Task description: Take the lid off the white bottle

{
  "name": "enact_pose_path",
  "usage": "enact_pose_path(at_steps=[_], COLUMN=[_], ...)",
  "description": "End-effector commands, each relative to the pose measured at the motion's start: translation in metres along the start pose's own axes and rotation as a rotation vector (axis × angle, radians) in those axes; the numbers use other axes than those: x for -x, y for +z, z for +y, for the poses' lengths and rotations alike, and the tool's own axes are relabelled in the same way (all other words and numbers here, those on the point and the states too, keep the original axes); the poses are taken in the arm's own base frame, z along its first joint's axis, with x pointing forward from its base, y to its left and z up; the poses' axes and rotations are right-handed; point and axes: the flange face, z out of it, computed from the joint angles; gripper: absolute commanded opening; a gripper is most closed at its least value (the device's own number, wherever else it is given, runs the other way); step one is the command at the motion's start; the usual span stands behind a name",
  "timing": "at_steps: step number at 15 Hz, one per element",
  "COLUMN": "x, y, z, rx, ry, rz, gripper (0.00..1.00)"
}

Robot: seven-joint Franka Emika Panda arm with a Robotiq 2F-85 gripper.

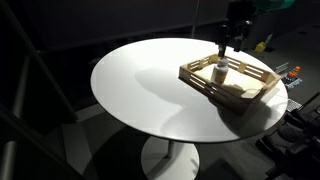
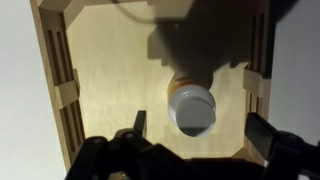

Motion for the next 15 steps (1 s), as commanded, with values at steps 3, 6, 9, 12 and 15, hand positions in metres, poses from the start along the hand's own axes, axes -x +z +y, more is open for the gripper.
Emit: enact_pose_path(at_steps=[3,6,9,12,15], x=[-0.009,-0.012,-0.014,-0.015,-0.016], y=[0.015,0.023,0.027,0.029,0.028], z=[-0.006,-0.006,-0.005,-0.004,-0.004], rx=[0.03,0.035,0.037,0.037,0.038], ry=[-0.017,-0.019,-0.019,-0.017,-0.018], rz=[0.028,0.035,0.038,0.04,0.044], gripper=[1.0,1.0,0.78,0.72,0.69])
